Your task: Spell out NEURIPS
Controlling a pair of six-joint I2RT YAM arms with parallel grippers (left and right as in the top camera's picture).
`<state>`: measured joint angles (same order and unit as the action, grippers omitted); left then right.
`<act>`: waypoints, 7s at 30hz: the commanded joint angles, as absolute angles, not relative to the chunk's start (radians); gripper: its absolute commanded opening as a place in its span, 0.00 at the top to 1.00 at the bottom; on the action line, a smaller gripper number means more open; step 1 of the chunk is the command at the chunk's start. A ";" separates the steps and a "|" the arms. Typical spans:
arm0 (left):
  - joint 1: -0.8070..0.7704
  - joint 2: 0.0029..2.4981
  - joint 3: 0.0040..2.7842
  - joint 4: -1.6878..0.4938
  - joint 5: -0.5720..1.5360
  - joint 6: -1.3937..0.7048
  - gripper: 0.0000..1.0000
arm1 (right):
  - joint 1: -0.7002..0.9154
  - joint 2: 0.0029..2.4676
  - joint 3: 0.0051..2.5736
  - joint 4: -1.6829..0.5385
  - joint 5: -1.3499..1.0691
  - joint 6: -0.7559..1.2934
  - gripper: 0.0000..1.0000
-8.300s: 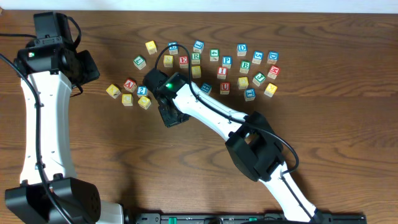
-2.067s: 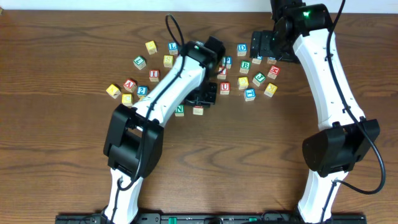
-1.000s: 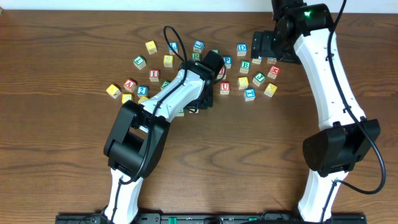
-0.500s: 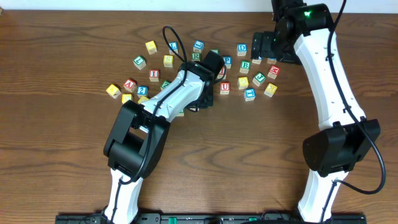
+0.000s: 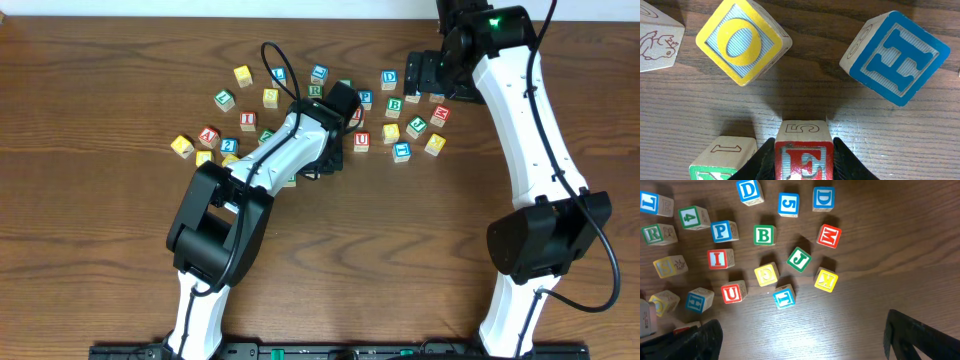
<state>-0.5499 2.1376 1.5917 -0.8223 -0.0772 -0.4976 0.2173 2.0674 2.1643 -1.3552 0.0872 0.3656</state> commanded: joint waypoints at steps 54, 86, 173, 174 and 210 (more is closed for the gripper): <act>-0.484 1.812 1.603 -0.913 -0.060 -0.376 0.53 | 0.211 2.067 2.159 -1.374 0.099 0.358 0.01; -0.331 1.829 1.114 -0.536 0.041 -0.374 0.93 | 0.245 2.067 2.146 -1.365 0.072 0.358 0.01; -0.070 1.378 1.302 -0.834 0.071 -0.229 0.83 | 0.246 2.067 2.146 -1.295 -0.115 0.339 0.06; -0.057 1.367 1.302 -0.834 0.071 -0.229 0.83 | 0.248 2.067 2.146 -1.281 -0.163 0.318 0.07; 0.076 1.347 1.280 -0.837 0.071 -0.229 0.75 | 0.440 2.207 2.212 -1.262 -0.062 0.421 0.23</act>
